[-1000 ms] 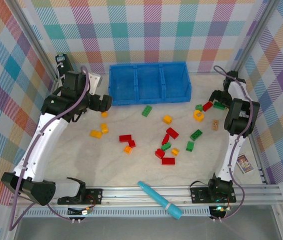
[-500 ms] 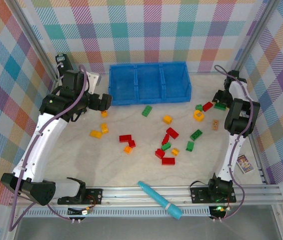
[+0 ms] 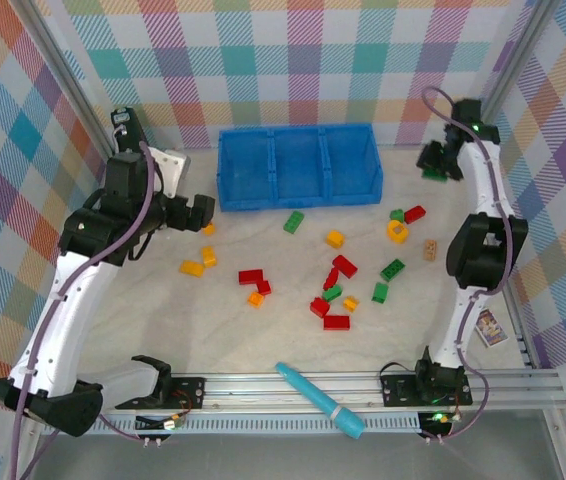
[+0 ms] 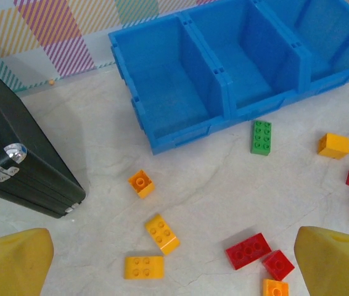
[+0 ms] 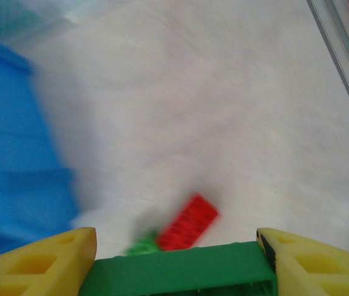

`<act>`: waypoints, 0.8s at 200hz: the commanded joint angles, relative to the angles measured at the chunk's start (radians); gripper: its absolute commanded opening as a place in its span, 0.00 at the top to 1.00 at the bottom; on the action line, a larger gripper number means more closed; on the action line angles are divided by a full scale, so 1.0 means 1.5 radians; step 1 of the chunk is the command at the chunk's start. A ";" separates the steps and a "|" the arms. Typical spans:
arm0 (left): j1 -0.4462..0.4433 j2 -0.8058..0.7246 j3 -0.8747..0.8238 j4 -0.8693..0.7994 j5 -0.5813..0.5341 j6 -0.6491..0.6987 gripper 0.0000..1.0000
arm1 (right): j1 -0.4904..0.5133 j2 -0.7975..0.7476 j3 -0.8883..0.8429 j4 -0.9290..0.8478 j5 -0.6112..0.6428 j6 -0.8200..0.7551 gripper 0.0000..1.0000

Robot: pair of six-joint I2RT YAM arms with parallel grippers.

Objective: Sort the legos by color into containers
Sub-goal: Place the lego in the container.

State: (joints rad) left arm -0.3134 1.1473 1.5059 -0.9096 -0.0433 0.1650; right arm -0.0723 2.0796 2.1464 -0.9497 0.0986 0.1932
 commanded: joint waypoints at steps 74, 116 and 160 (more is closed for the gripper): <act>0.001 -0.056 -0.055 0.027 -0.015 0.021 0.00 | 0.324 0.086 0.193 0.160 -0.027 -0.126 0.50; 0.001 -0.057 -0.055 0.024 -0.002 0.017 0.00 | 0.362 0.194 0.231 0.223 -0.017 -0.141 0.50; 0.001 -0.050 -0.060 0.023 0.007 0.012 0.00 | 0.363 0.270 0.242 0.242 0.003 -0.124 0.48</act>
State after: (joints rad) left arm -0.3134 1.0794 1.4292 -0.8856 -0.0475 0.1806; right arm 0.4786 2.4622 2.4649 -0.6407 0.0803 0.0097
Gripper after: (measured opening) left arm 0.999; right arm 0.614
